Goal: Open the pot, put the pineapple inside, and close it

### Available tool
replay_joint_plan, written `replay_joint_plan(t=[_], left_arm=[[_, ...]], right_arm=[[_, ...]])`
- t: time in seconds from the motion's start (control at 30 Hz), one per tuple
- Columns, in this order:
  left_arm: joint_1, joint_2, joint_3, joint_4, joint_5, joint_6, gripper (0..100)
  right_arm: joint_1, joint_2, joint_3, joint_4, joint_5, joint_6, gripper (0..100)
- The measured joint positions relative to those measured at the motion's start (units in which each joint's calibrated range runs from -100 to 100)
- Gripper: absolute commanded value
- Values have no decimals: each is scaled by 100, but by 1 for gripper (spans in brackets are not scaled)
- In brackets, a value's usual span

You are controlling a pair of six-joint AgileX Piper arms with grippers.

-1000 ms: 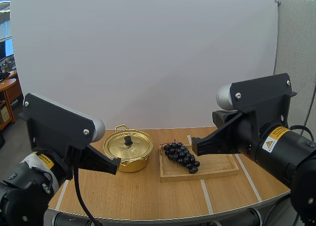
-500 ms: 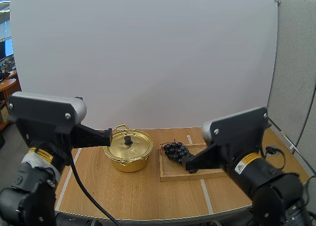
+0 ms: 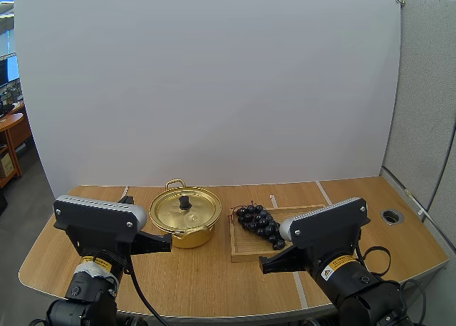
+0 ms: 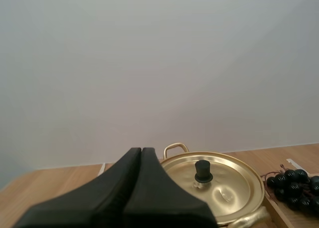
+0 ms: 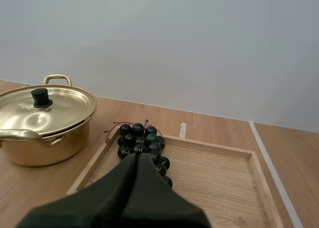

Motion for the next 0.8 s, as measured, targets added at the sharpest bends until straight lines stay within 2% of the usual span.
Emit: replay_joint_plan(t=[0.23,0.43,0.8], left_arm=[[0,0,14,0,865,-460,0],[0,0,14,0,1751,-511,0],[0,0,14,0,2176,-601,0]], right_arm=[[-252,0,0,407,594,0,0],[-353,0,0,492,1043,0,0],[-389,0,0,505,1077,0,0]])
